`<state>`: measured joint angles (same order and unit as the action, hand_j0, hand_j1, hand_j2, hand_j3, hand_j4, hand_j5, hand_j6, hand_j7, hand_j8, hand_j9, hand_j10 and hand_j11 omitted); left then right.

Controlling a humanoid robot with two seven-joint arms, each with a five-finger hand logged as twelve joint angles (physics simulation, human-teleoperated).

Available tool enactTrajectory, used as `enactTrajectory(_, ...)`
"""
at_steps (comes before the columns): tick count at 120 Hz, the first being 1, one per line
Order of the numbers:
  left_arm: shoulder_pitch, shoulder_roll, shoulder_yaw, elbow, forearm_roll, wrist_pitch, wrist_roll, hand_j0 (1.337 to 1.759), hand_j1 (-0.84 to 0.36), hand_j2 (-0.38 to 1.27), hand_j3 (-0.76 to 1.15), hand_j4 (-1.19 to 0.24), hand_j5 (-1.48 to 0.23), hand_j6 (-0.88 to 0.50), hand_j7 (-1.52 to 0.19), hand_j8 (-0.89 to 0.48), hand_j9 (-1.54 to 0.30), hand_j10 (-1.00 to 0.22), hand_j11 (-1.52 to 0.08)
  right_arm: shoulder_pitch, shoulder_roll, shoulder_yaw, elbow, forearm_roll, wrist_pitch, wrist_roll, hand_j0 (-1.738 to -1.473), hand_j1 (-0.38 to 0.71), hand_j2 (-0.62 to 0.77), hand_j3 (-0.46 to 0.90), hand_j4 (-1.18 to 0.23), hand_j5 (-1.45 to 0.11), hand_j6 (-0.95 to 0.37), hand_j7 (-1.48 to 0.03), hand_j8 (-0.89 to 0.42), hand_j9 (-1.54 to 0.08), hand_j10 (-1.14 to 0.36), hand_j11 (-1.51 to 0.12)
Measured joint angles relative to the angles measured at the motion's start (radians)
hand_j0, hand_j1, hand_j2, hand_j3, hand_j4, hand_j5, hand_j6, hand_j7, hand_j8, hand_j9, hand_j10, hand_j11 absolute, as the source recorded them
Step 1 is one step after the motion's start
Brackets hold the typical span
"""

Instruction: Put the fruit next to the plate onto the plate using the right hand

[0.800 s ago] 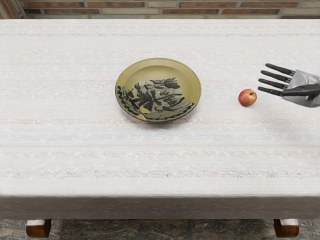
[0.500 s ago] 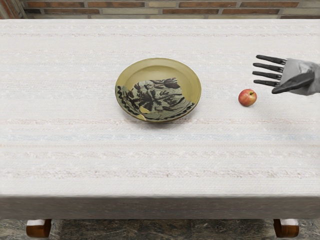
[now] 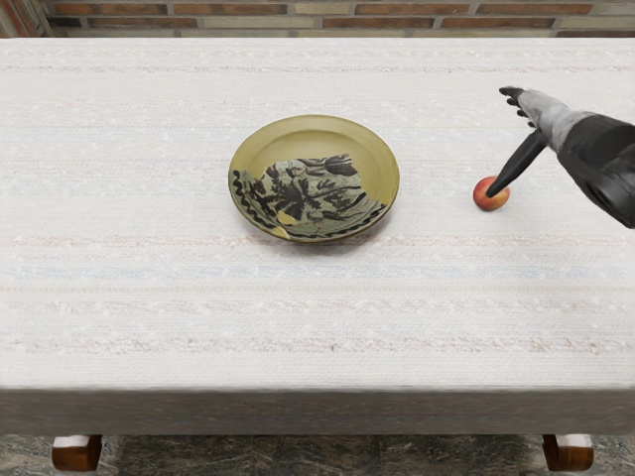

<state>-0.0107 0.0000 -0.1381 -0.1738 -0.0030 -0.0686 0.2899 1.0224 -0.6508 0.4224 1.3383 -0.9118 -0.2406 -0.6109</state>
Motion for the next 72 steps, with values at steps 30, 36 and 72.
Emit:
enactTrajectory(30,0.0,0.0,0.0,0.0,0.0,0.0,0.0,1.658,0.34,0.0,0.0,-0.01,-0.01,-0.01,-0.01,-0.01,-0.01,-0.01,-0.01,-0.064,0.076,-0.098,-0.098,-0.045,-0.147,0.0,-1.658,-0.31,-0.01,0.0,-0.04,-0.05,-0.04,-0.05,-0.04,-0.05,-0.04,-0.05)
enactTrajectory(36,0.0,0.0,0.0,0.0,0.0,0.0,0.0,1.658,0.34,0.0,0.0,-0.01,-0.01,-0.01,-0.01,-0.01,-0.01,-0.01,-0.01,-0.052,0.09,-0.1,-0.13,-0.046,-0.153,0.0,-1.658,-0.26,-0.01,0.0,-0.08,-0.1,-0.08,-0.1,-0.08,-0.1,-0.08,-0.1)
enactTrajectory(72,0.0,0.0,0.0,0.0,0.0,0.0,0.0,1.658,0.34,0.0,0.0,-0.01,-0.01,-0.01,-0.01,-0.01,-0.01,-0.01,-0.01,-0.024,0.232,-0.106,-0.342,-0.045,-0.161,0.0,-1.658,-0.07,-0.04,0.0,-0.23,-0.3,-0.23,-0.3,-0.23,-0.3,-0.23,-0.3)
